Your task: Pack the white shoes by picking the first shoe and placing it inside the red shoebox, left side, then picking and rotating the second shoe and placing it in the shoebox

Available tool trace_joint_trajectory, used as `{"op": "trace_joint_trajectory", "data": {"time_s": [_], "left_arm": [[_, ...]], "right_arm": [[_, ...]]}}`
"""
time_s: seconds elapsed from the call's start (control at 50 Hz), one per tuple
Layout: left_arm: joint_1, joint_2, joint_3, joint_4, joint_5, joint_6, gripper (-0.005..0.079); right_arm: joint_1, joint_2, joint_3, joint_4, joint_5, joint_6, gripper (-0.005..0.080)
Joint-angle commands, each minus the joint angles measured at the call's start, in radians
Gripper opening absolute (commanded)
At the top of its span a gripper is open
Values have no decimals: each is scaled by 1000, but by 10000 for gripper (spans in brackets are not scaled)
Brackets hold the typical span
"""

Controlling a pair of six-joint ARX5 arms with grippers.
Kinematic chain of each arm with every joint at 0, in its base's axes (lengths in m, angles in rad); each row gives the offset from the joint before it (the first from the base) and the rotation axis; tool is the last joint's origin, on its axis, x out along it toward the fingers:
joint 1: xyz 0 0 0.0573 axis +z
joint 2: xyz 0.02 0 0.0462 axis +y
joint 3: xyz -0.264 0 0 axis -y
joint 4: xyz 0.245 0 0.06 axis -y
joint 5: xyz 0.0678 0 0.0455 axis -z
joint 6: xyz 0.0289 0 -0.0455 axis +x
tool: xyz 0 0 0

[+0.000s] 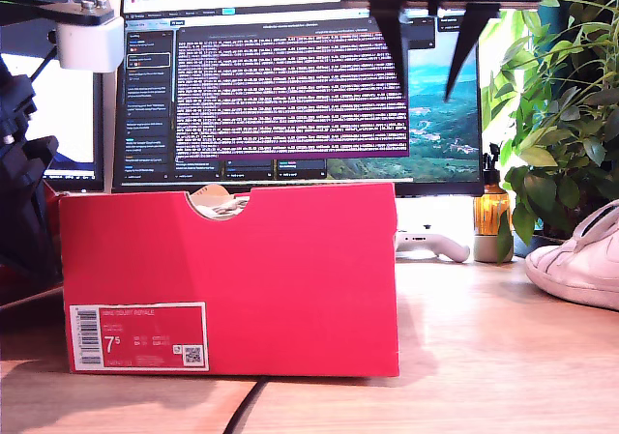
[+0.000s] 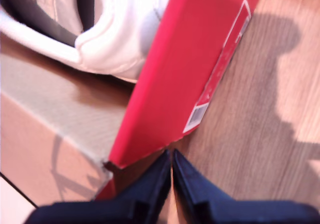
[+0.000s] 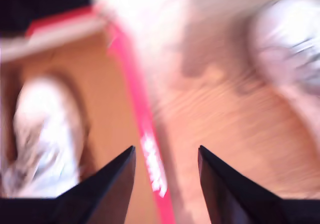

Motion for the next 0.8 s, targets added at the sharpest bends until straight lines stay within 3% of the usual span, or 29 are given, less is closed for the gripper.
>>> {"op": "trace_joint_trajectory", "data": {"time_s": [0.0, 0.16, 0.38, 0.6, 0.78], "left_arm": [[-4, 4, 2, 3, 4, -2, -19], [-4, 4, 2, 3, 4, -2, -19], [-4, 4, 2, 3, 4, -2, -19], [-4, 4, 2, 3, 4, -2, -19], [-4, 4, 2, 4, 4, -2, -19]], "right_arm": [[-19, -62, -23, 0, 14, 50, 363], [-64, -137, -95, -1, 42, 125, 364], [-129, -300, -325, -1, 95, 237, 367], [-205, -381, -544, -1, 66, 318, 569], [-249, -405, -705, -1, 68, 479, 583]]}}
